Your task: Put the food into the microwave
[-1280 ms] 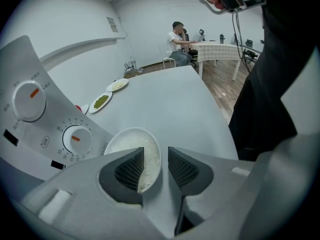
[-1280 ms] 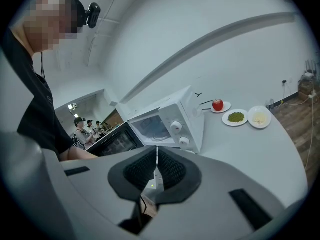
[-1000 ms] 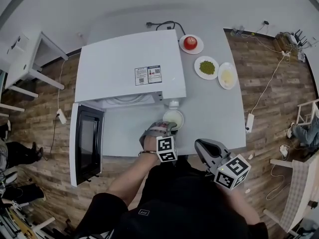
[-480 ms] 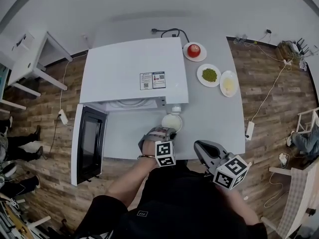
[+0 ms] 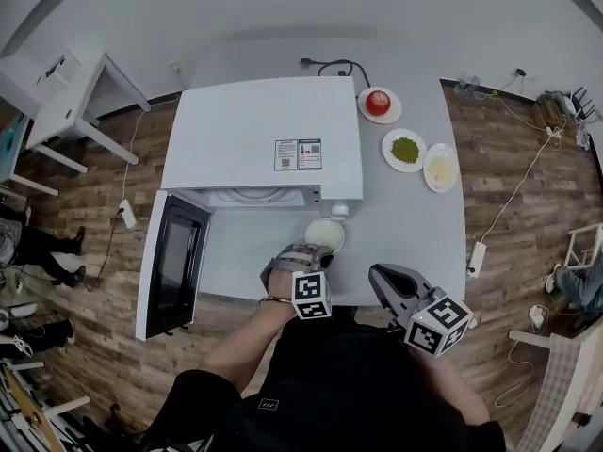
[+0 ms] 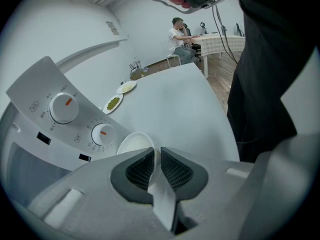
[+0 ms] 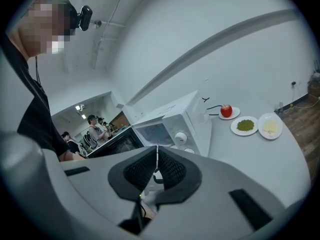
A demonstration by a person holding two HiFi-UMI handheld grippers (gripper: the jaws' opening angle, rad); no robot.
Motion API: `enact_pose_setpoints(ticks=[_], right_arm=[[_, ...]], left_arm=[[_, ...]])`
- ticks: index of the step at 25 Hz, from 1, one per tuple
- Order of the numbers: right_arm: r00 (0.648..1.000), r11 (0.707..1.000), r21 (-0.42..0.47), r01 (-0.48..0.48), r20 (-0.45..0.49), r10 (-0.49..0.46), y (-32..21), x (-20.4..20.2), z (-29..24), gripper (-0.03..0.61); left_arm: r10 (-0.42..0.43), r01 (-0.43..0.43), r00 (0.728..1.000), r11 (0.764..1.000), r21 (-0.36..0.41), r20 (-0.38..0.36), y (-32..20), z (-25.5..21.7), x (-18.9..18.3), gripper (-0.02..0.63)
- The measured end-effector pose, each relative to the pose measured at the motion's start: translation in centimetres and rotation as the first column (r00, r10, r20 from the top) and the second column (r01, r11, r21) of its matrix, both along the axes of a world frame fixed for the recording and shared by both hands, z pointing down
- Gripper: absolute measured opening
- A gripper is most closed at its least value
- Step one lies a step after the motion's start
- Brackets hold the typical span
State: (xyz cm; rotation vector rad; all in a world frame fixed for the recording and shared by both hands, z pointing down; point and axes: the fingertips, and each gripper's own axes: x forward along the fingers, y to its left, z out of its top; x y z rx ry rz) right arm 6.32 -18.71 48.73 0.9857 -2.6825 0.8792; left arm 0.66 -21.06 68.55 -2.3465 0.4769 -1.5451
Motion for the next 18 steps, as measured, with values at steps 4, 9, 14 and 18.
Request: enact_pose_setpoints(ticks=[4,9,14,18], right_arm=[[0.999,0.999,0.013,0.035,0.017,-0.035,-0.1,-0.3,-0.3,0.018],[0.995,0.996,0.031,0.082,0.047,-0.084,0.1,-0.7,-0.6,0.018],[0.987,0.991,0.031,0.131,0.084,-0.134,0.4,-1.2,-0.6,0.018],[0.975,0.981,0.049,0.19,0.11,-0.194,1.3,-1.7,-0.7,0.018]], left_arm=[[-0.042,0.042,0.999,0.999,0.032,-0.003,-0.2,-1.4,-0.5,0.046],[-0.105,0.105,0.994,0.993,0.055,-0.002,0.2,-3.4,-1.2,0.046],[-0.161,0.158,0.987,0.982,0.098,0.021,0.5,-5.3,-2.0,0.046],[-0.223,0.216,0.974,0.967,0.136,0.038,0.8,-7.0,-3.3,0.046]])
